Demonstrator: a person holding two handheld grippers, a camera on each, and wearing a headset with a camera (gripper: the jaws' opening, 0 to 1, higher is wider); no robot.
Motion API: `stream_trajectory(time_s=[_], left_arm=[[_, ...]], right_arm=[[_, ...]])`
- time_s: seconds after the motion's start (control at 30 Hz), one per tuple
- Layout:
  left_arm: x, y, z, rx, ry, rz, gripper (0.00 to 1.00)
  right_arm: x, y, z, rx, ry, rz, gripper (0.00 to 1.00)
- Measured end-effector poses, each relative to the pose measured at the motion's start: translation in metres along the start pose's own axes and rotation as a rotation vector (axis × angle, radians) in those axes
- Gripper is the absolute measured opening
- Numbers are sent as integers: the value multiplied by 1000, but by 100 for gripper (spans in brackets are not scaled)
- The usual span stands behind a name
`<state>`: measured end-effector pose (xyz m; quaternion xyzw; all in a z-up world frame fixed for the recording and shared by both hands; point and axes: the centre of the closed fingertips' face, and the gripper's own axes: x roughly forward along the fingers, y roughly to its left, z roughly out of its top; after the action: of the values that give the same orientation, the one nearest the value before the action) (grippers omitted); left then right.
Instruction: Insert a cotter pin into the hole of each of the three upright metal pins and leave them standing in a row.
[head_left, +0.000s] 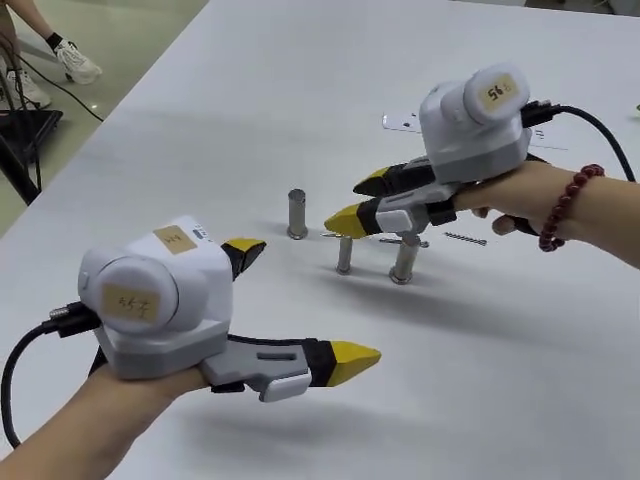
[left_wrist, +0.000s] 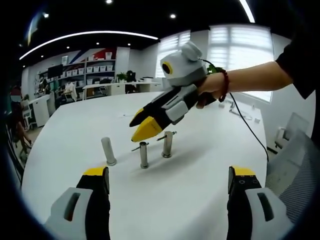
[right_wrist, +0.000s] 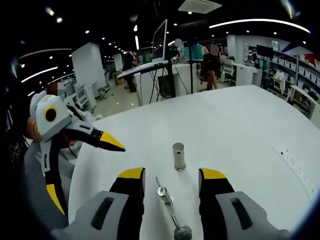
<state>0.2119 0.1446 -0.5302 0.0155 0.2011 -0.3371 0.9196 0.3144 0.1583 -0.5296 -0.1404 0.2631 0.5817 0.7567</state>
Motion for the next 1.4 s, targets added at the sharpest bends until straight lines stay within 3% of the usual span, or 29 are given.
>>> stream_trajectory(time_s=[0.3,0.7,1.03,1.4], left_arm=[[-5,3,2,-12,-9,12,98],[-10,-1,3,-16,-17,3,98],[-12,-1,1,-24,-9,5,97],[-14,1,1,-33,-6,14,96]], right_arm=[[28,-14,6,13,-32,-68,27],[54,-21,9,90,-45,-81,19],[70,-17,0,67,-16,-84,14],[73,-18,-5,43,7,-77,10]])
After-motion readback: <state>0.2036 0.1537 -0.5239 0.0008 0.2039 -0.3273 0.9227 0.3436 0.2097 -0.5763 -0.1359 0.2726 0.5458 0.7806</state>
